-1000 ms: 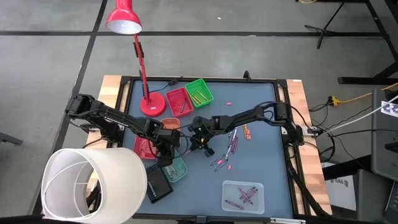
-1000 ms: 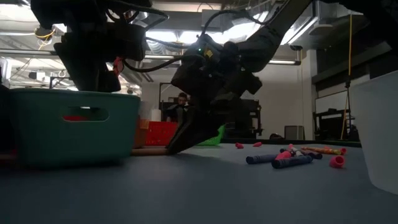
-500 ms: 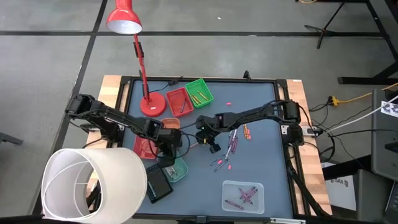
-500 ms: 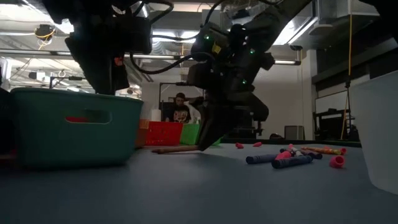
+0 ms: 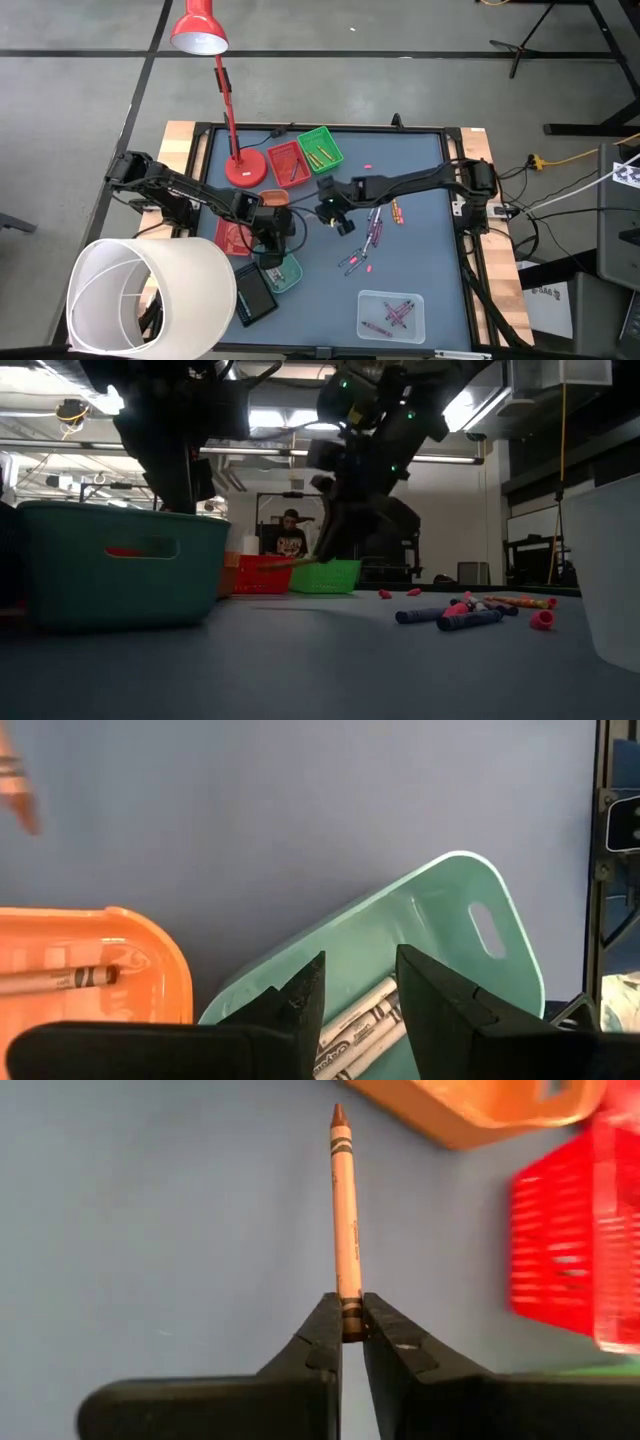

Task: Sort crayons
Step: Put the brown crayon into the orange bin

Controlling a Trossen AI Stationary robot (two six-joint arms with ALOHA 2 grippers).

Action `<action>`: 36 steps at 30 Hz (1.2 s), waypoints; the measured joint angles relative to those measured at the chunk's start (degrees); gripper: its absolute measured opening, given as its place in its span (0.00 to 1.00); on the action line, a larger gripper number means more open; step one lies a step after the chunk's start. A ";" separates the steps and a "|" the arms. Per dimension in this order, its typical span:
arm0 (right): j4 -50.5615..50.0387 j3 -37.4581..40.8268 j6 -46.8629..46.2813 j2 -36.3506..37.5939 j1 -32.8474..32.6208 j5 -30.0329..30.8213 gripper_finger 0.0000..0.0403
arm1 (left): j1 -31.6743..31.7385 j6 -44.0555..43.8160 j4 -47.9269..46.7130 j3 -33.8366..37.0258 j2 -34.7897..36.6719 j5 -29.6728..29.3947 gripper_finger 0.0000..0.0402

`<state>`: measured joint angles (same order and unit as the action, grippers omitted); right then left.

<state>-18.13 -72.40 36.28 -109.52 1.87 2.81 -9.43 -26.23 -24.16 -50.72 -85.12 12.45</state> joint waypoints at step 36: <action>35.09 -0.06 0.67 -8.52 0.02 -8.00 0.06 | 0.00 2.86 5.46 0.00 0.01 0.06 0.27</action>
<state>16.96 -72.46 36.95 -118.04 1.89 -5.19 -9.43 -23.38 -18.70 -50.72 -85.11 12.51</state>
